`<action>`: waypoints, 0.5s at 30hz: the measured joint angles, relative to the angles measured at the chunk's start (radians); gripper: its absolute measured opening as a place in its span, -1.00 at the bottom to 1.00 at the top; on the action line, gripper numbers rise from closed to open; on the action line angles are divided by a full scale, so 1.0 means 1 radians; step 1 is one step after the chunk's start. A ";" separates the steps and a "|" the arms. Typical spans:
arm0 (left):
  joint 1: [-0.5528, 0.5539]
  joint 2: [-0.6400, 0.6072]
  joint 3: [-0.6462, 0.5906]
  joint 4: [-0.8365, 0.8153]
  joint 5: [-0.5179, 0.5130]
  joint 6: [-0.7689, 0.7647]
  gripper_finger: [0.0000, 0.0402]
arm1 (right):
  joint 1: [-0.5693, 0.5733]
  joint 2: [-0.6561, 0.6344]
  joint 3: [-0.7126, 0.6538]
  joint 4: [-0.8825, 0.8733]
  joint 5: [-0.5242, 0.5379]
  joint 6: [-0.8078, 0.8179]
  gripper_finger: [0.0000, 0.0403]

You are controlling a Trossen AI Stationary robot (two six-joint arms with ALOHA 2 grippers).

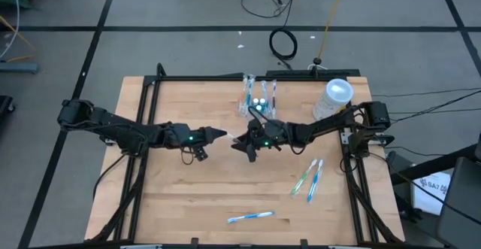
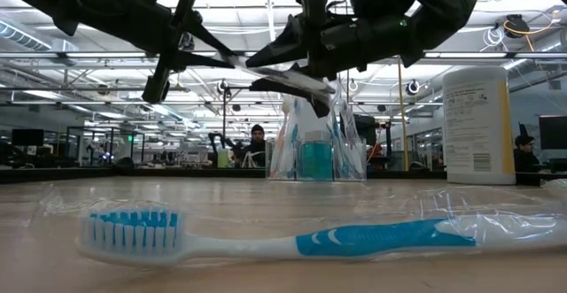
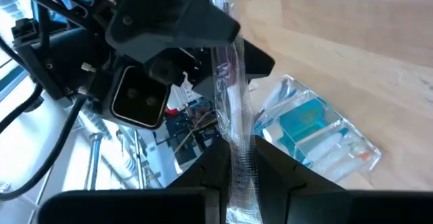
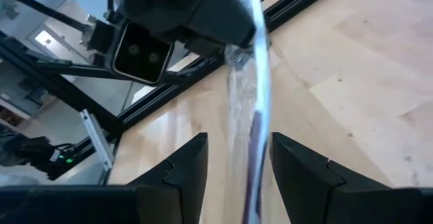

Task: Pick & Place toothbrushing station
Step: Put the purple toothbrush into the left section of the transparent organizer

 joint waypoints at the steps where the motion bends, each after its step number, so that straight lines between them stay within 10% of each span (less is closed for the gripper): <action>1: 0.003 0.000 0.000 -0.003 0.000 0.001 -0.76 | -0.003 0.000 0.000 0.000 0.000 -0.008 -0.26; 15: 0.005 0.000 0.000 -0.005 -0.062 0.083 -0.66 | -0.047 0.000 0.000 -0.008 0.000 -0.060 -0.78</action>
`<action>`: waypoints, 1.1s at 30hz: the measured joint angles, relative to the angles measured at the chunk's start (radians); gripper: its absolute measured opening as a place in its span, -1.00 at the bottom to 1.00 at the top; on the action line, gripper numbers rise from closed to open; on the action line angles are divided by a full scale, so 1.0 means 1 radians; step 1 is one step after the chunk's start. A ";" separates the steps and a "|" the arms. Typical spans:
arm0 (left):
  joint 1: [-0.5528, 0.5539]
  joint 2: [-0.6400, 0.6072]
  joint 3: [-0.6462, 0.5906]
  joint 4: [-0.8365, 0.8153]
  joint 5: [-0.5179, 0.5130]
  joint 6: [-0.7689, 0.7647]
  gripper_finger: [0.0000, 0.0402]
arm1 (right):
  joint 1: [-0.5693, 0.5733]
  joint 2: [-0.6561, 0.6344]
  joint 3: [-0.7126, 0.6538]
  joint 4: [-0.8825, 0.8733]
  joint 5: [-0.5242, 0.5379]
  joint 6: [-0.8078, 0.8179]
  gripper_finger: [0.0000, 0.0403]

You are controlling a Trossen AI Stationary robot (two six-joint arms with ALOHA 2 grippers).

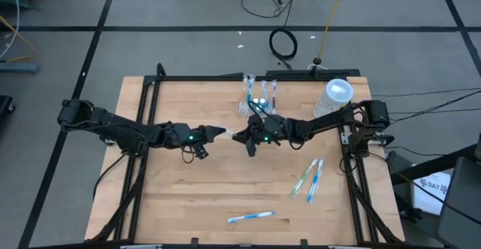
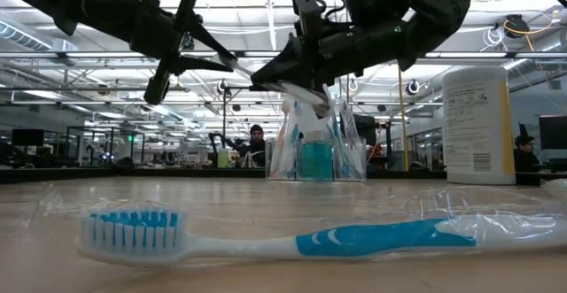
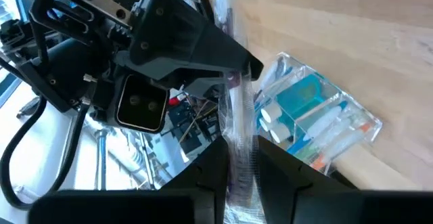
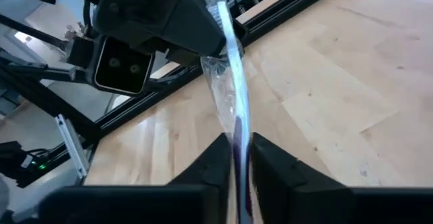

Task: Pick & Place toothbrushing station
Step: Put the purple toothbrush into the left section of the transparent organizer

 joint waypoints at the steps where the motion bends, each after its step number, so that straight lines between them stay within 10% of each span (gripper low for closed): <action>1: 0.000 0.000 0.000 0.000 0.001 -0.001 -0.65 | 0.000 0.000 0.000 0.000 0.000 -0.008 -0.83; 25: -0.003 0.000 0.000 0.030 -0.003 -0.464 -0.57 | 0.000 0.000 0.000 0.001 0.001 -0.056 -0.87; 33: -0.004 0.000 0.000 0.030 -0.024 -0.512 -0.22 | -0.005 0.000 -0.001 -0.002 0.000 -0.060 -0.89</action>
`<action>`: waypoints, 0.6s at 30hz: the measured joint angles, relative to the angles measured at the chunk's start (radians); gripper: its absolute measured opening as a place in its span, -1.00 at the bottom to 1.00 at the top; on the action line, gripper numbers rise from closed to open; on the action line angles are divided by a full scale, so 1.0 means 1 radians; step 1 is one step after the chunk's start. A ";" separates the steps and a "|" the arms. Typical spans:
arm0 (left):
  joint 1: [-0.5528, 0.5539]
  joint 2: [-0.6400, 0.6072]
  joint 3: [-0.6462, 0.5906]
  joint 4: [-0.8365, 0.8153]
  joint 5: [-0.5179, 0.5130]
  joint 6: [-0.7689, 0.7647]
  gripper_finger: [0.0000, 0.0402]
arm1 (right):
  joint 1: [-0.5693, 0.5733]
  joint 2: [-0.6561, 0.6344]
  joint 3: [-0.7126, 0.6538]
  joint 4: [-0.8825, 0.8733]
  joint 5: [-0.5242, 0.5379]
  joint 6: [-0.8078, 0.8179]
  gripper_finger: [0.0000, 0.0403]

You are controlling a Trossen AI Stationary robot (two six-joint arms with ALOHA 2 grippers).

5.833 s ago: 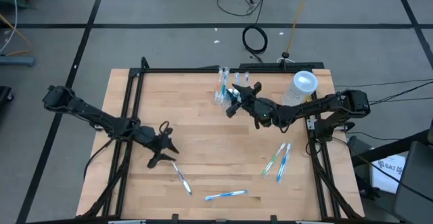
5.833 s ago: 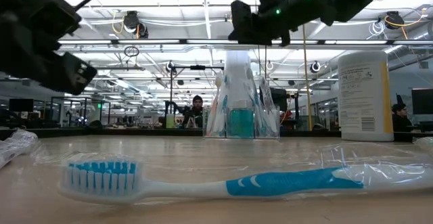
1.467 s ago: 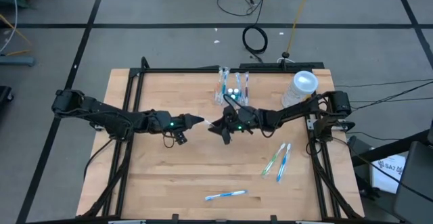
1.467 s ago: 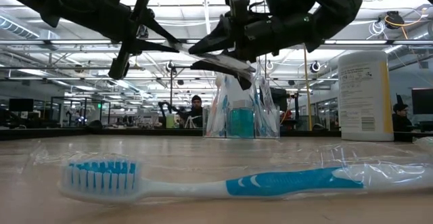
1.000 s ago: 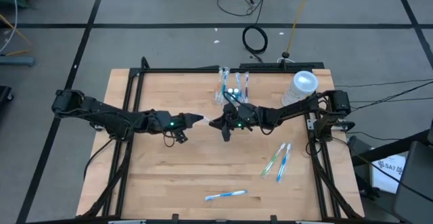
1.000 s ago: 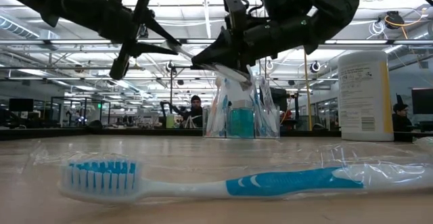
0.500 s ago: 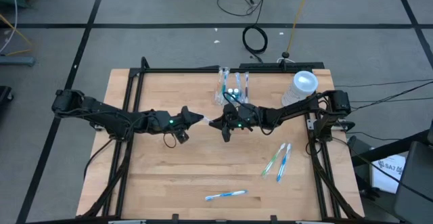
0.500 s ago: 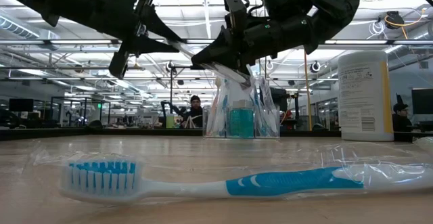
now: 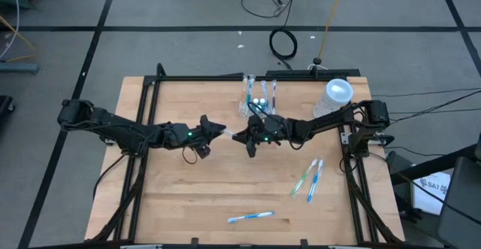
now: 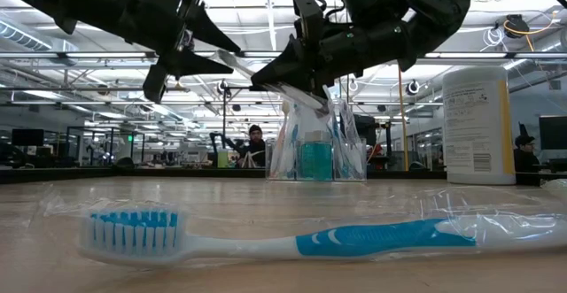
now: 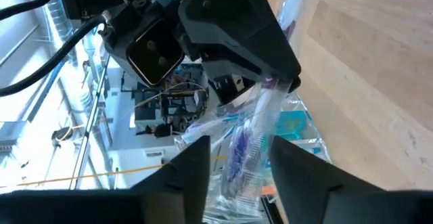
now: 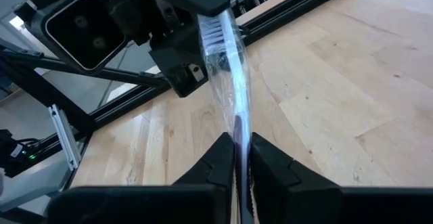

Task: Pick & Place toothbrushing station
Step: Put the purple toothbrush into the left section of the transparent organizer

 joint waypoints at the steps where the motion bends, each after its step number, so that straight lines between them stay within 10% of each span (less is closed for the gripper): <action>1: -0.003 0.000 0.000 0.001 0.000 -0.003 -0.17 | -0.001 0.000 0.000 0.000 -0.001 0.000 -0.88; 18: -0.132 -0.164 0.000 0.079 -0.134 -0.299 0.20 | -0.010 -0.037 0.000 -0.008 -0.003 -0.137 -0.90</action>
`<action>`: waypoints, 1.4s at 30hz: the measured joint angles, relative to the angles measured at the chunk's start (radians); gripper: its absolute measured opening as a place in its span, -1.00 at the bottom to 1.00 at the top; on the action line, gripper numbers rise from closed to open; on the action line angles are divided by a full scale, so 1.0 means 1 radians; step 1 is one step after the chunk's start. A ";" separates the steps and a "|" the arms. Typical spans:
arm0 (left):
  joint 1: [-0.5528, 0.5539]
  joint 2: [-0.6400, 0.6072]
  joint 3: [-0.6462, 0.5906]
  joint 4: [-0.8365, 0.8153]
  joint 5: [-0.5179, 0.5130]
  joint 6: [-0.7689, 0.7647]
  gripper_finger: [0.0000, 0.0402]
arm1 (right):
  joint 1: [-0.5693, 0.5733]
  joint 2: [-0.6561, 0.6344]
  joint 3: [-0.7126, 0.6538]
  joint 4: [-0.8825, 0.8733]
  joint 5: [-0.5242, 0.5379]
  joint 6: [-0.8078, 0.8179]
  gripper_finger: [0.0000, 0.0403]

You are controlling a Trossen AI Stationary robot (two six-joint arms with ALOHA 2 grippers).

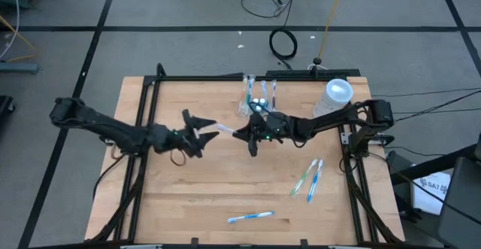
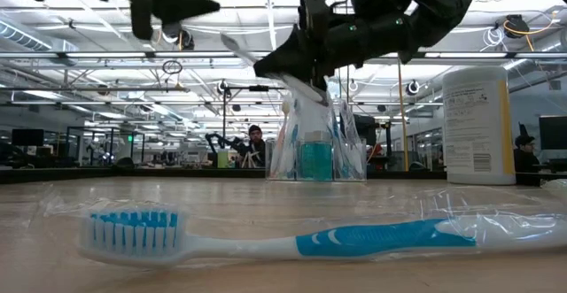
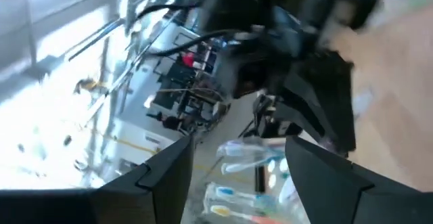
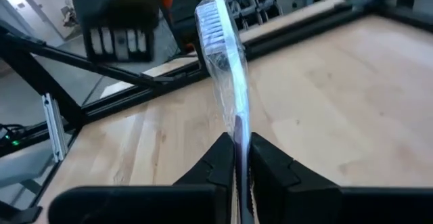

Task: Pick & Place toothbrushing station
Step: Put the purple toothbrush into the left section of the transparent organizer

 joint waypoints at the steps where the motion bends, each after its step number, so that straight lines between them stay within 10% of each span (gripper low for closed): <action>1: 0.003 -0.036 0.000 -0.024 0.004 -0.044 0.20 | 0.000 -0.008 0.000 -0.002 0.000 -0.014 -0.90; 10: 0.173 -0.303 0.000 -0.439 0.449 -0.544 0.11 | 0.015 -0.040 0.000 0.023 0.002 -0.179 -0.90; 17: 0.275 -0.257 0.000 -0.505 0.638 -0.712 0.06 | -0.009 -0.041 0.000 0.107 0.001 -0.245 -0.88; 42: 0.368 0.257 -0.001 0.322 0.873 -0.812 0.05 | -0.018 -0.041 0.000 0.184 -0.131 -0.290 -0.88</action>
